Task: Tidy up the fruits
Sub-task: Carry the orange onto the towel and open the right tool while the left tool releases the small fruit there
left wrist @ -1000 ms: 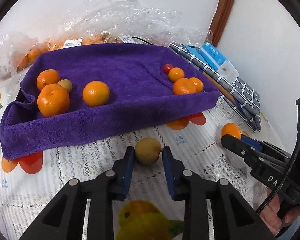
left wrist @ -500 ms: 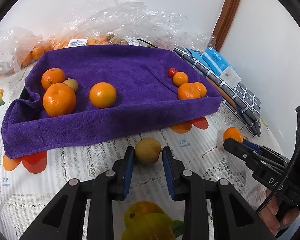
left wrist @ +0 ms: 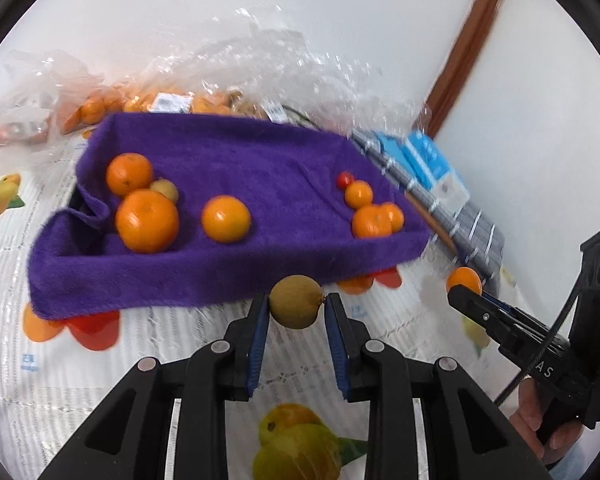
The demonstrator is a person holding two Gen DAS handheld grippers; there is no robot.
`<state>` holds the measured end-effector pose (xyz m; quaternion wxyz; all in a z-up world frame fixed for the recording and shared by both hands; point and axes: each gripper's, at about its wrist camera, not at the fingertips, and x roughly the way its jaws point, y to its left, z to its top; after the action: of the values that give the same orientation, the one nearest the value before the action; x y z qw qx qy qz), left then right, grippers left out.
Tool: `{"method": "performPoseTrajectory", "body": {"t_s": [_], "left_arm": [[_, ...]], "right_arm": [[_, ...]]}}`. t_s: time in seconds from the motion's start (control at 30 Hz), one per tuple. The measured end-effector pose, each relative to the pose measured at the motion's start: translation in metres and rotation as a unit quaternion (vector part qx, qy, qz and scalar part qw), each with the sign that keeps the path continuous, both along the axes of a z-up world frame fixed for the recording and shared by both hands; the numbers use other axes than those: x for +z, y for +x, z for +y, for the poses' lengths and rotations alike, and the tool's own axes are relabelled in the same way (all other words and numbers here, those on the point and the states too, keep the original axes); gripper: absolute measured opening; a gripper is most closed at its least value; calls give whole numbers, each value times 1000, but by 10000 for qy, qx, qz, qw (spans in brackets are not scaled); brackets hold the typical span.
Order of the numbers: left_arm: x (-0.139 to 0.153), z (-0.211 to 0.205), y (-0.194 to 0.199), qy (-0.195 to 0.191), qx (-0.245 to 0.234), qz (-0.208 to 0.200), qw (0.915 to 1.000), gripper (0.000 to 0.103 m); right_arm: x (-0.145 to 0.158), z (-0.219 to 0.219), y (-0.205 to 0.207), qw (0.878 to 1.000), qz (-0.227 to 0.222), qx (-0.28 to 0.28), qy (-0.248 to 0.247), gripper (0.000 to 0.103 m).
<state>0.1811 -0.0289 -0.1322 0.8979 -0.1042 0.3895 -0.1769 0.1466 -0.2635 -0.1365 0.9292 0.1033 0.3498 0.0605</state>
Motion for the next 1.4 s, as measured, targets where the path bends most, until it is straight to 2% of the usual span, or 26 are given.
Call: {"method": "performPoseTrajectory", "body": {"t_s": [0.13,0.23,0.5,0.77,0.9,1.0,1.4], "left_arm": [[21,18,5,-11,219,-146,9997,28],[35,32,16,94,475,-270,9985,28],[42,60,69,-42,1071,-287,9938,28],[21,51,120,-99,1224,-257,9921,28],[11,45,121,-110,1230,-397,9916,28],[7,40,120,51,1209,-523,9913,28],[-10,28,125,245,1077,-409,9930,28]], "right_arm": [[25,5,12,9995,-227,1,-223,33],[38,11,31,9992,-332,63,-209,33],[46,35,95,9985,-346,315,-287,33],[18,59,131,9970,-162,589,-468,33],[4,61,133,9966,-76,664,-491,33],[-2,65,135,9959,-29,728,-545,33],[-10,69,135,9957,-81,753,-542,34]]}}
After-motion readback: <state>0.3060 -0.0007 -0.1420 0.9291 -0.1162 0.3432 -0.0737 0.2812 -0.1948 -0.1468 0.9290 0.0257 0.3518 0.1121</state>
